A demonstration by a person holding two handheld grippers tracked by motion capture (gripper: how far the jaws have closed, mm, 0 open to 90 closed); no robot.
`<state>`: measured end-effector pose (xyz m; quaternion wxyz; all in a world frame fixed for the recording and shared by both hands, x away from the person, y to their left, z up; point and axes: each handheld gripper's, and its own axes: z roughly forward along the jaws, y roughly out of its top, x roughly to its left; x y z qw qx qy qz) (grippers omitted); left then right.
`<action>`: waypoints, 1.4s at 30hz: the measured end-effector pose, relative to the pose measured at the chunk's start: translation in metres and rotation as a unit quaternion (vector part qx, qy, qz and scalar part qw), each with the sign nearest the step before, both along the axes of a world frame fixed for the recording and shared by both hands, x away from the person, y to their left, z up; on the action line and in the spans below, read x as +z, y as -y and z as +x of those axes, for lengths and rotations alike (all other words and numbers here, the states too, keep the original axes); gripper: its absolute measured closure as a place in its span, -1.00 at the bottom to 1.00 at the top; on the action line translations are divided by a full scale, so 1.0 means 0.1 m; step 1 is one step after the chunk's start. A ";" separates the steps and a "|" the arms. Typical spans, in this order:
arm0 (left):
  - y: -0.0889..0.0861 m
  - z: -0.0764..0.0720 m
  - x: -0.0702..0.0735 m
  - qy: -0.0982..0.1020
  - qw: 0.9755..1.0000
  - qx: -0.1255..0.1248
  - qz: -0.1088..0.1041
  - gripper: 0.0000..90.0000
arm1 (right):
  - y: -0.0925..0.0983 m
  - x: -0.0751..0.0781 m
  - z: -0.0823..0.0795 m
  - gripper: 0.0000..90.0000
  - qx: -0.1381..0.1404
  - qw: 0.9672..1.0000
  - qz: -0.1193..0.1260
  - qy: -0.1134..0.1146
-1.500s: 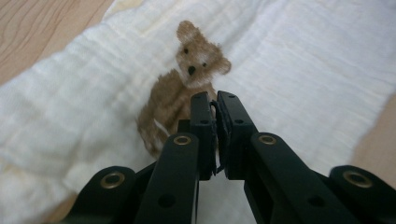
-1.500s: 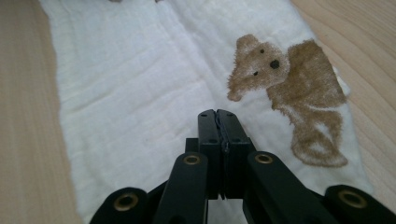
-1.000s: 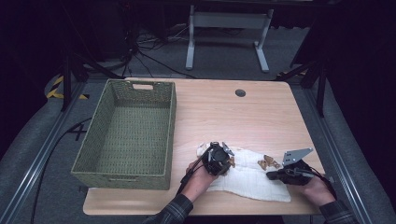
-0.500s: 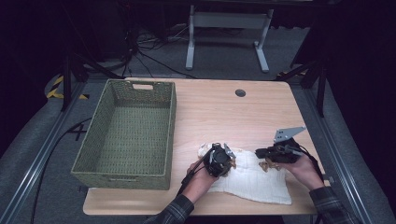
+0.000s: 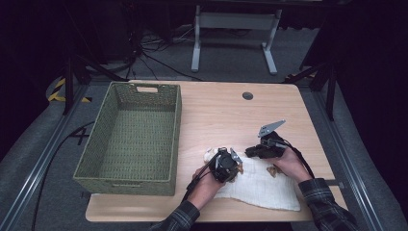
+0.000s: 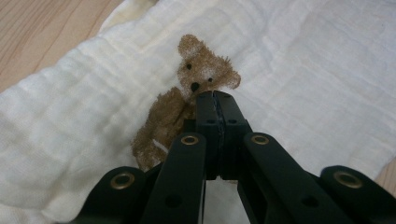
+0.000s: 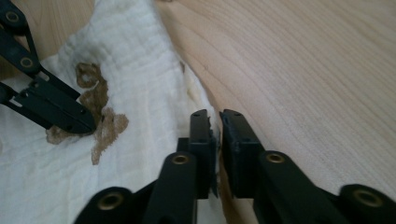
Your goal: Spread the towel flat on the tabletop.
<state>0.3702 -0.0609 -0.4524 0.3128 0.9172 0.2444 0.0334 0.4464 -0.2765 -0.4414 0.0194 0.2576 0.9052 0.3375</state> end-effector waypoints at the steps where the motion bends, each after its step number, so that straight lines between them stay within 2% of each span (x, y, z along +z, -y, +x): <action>1: 0.00 0.01 0.00 0.003 1.000 -0.003 0.000 1.00 | 0.00 -0.01 0.00 0.94 0.002 1.000 -0.003 0.000; 3: 0.00 0.01 0.00 0.002 1.000 -0.002 0.000 1.00 | 0.00 -0.01 0.00 0.96 0.000 1.000 -0.005 0.002; 5: 0.00 0.01 0.00 0.000 1.000 -0.001 -0.002 1.00 | 0.03 0.02 0.01 0.97 -0.009 1.000 -0.002 0.017; 8: -0.02 0.00 0.01 -0.023 1.000 -0.002 -0.005 1.00 | 0.08 0.09 0.06 0.98 -0.023 0.999 0.001 0.032; 9: -0.04 0.00 -0.01 -0.026 1.000 -0.003 -0.015 1.00 | 0.09 0.10 0.07 0.98 -0.026 0.999 0.004 0.038; 10: -0.05 0.00 0.01 -0.039 0.999 -0.008 -0.012 1.00 | 0.11 0.12 0.09 0.98 -0.030 0.999 0.008 0.040; 12: -0.07 -0.04 -0.01 -0.043 0.999 -0.011 -0.019 1.00 | 0.13 0.14 0.14 0.98 -0.038 0.998 0.002 0.049; 15: -0.09 -0.08 0.00 -0.053 0.998 -0.017 -0.018 1.00 | 0.15 0.16 0.20 0.98 -0.048 0.997 0.001 0.060; 21: -0.09 -0.12 -0.01 -0.054 0.998 -0.023 -0.022 1.00 | 0.13 0.16 0.37 0.98 -0.065 0.995 -0.012 0.077; 25: -0.09 -0.12 -0.01 -0.056 0.998 -0.021 -0.025 1.00 | 0.11 0.11 0.48 0.97 -0.073 0.994 -0.018 0.078; 27: -0.10 -0.12 -0.02 -0.057 0.998 -0.021 -0.027 1.00 | 0.13 0.10 0.50 0.76 -0.078 0.994 -0.005 0.075; 29: -0.11 -0.11 0.00 -0.059 0.998 -0.025 -0.016 1.00 | 0.18 0.14 0.46 0.67 -0.081 0.994 0.006 0.075; 30: -0.11 -0.11 -0.01 -0.058 0.998 -0.025 -0.025 1.00 | 0.21 0.17 0.42 0.67 -0.082 0.993 0.012 0.080; 33: -0.11 -0.11 -0.02 -0.058 0.998 -0.025 -0.026 1.00 | 0.35 0.24 0.29 0.84 -0.081 0.993 0.014 0.079; 36: -0.11 -0.11 -0.02 -0.055 0.998 -0.023 -0.028 1.00 | 0.50 0.25 0.17 0.97 -0.084 0.994 0.011 0.075; 42: -0.10 -0.12 -0.02 -0.055 0.998 -0.020 -0.026 1.00 | 0.80 0.18 -0.09 0.99 -0.103 0.993 0.014 0.053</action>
